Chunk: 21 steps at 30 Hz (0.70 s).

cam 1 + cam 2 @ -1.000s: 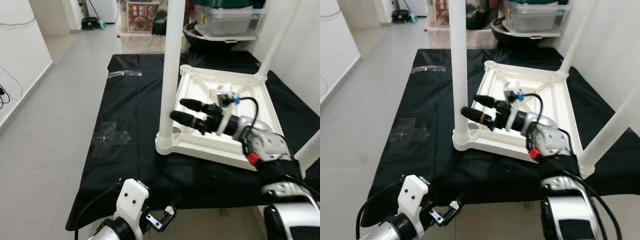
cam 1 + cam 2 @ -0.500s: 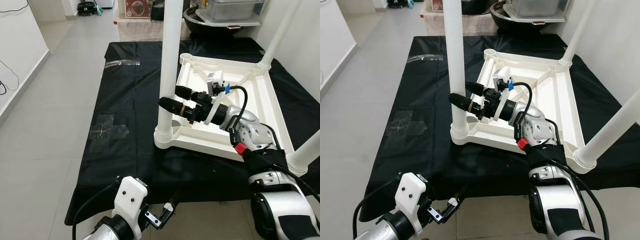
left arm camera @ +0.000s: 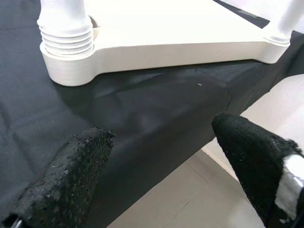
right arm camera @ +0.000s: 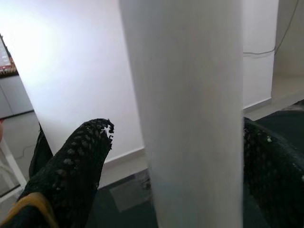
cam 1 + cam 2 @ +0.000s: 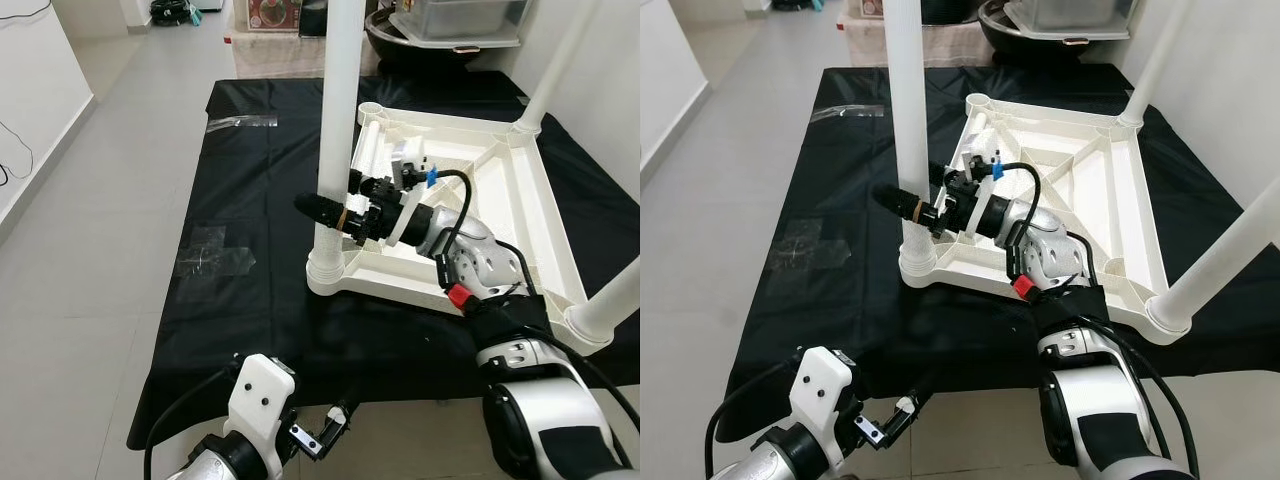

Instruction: Building children table

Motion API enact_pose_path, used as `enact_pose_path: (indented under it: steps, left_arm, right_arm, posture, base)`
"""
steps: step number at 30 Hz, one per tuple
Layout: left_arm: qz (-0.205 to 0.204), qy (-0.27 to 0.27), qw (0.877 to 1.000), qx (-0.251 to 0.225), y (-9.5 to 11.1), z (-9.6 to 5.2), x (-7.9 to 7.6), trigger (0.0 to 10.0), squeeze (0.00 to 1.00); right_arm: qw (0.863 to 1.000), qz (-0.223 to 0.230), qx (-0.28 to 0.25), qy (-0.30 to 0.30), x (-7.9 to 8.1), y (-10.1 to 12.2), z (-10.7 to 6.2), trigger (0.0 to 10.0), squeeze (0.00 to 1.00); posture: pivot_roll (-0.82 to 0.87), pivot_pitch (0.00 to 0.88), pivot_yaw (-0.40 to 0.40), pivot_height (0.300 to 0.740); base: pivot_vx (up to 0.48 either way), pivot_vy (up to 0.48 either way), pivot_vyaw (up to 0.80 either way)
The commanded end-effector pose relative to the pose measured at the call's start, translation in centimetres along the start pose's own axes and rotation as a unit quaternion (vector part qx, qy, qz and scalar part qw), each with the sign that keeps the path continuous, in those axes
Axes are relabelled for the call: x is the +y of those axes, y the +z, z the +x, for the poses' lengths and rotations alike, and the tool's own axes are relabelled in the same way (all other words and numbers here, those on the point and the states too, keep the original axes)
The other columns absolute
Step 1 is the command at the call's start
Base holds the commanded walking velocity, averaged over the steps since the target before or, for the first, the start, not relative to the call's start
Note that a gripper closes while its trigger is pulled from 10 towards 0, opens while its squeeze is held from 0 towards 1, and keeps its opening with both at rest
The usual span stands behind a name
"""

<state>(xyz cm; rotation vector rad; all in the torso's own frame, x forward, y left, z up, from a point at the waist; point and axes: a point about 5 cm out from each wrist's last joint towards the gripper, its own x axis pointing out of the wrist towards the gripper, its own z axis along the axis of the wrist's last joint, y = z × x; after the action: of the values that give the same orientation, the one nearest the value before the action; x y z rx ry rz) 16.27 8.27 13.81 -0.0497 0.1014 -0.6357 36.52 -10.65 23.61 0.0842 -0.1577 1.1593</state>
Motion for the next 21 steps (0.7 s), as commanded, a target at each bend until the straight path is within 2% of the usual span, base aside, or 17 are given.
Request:
enact_pose_path:
  steps: [1, 21]
  left_arm:
    - [0.007, -0.003, 1.000, 0.007, -0.1, -0.2, -0.3, 10.0, 0.00]
    - [0.012, -0.005, 1.000, 0.007, -0.2, 0.0, -0.6, 10.0, 0.00]
  right_arm:
    - [1.000, -0.014, 0.016, -0.001, 0.0, -0.3, 0.7, 10.0, 0.00]
    - [0.999, -0.038, 0.028, -0.020, -0.4, -0.3, 2.0, 10.0, 0.00]
  posture:
    - [0.18, 0.139, -0.048, 0.740]
    - [0.18, 0.118, -0.057, 0.740]
  base:
    - [0.000, 0.000, 0.00]
    - [0.000, 0.000, 0.00]
